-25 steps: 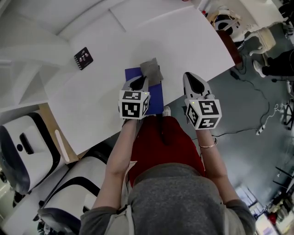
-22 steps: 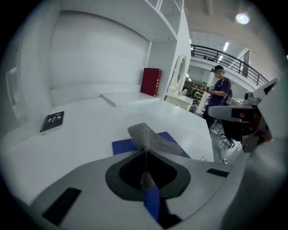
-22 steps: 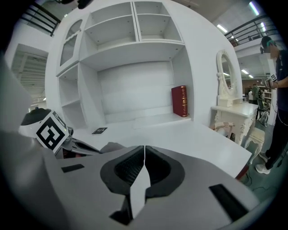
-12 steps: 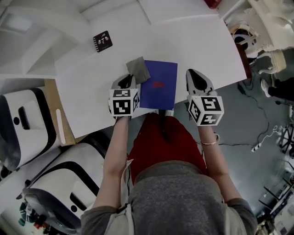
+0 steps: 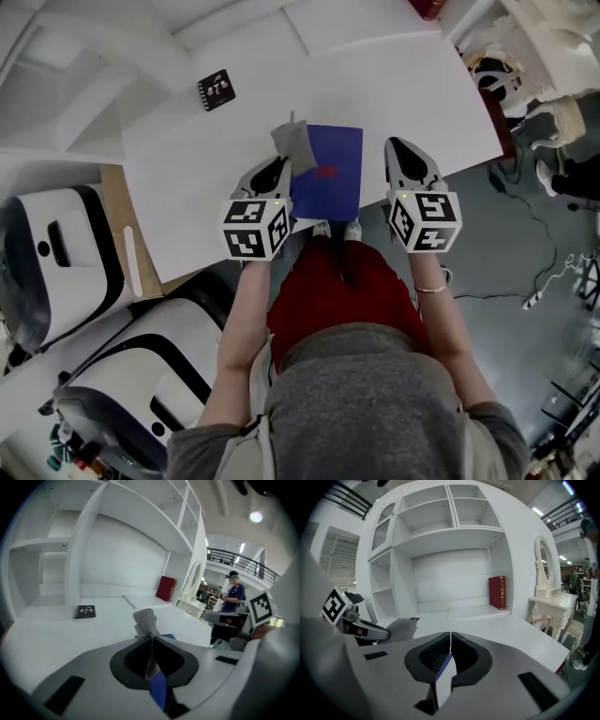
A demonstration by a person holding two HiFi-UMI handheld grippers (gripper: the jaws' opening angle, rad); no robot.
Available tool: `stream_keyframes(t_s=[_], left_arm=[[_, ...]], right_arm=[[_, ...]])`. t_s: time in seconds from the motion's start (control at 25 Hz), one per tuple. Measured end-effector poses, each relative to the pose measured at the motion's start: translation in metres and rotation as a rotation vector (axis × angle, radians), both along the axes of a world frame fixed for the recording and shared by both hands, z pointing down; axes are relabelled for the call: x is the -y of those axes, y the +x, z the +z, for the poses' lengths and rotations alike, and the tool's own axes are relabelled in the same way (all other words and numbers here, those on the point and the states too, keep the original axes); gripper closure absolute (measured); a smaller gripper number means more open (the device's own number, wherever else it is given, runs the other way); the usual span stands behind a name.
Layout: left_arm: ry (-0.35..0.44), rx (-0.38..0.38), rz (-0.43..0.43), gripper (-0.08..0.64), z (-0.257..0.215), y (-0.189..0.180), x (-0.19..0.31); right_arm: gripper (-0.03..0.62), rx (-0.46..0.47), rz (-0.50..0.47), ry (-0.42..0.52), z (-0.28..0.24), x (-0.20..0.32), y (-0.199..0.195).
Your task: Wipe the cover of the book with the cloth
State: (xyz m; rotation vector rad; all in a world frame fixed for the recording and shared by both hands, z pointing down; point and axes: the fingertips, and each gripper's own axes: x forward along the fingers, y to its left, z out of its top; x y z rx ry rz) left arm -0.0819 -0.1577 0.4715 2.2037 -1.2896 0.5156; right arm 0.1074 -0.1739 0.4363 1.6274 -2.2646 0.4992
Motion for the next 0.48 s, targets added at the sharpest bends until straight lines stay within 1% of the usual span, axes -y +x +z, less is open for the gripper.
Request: stream_keyframes(t_s=[0.12,0.24,0.36,0.48], left_arm=[[-0.007,-0.067,0.113,0.535,-0.008,0.044,-0.009],[-0.040,-0.096,0.226,0.535,-0.004,0.083,-0.020],[-0.097,-0.077,0.301,0.535,0.015,0.106,-0.030],[-0.147,-0.017,0.330,0.535,0.040,0.112,-0.037]], right_arm=[[0.563,-0.004,0.050,0.003,-0.004,-0.007,0.015],[0.563,-0.004,0.101,0.002,-0.003,-0.015,0.033],[0.563,-0.007,0.149,-0.007,-0.001,-0.025,0.051],[0.563,-0.011,0.176,-0.019,0.002,-0.033,0.064]])
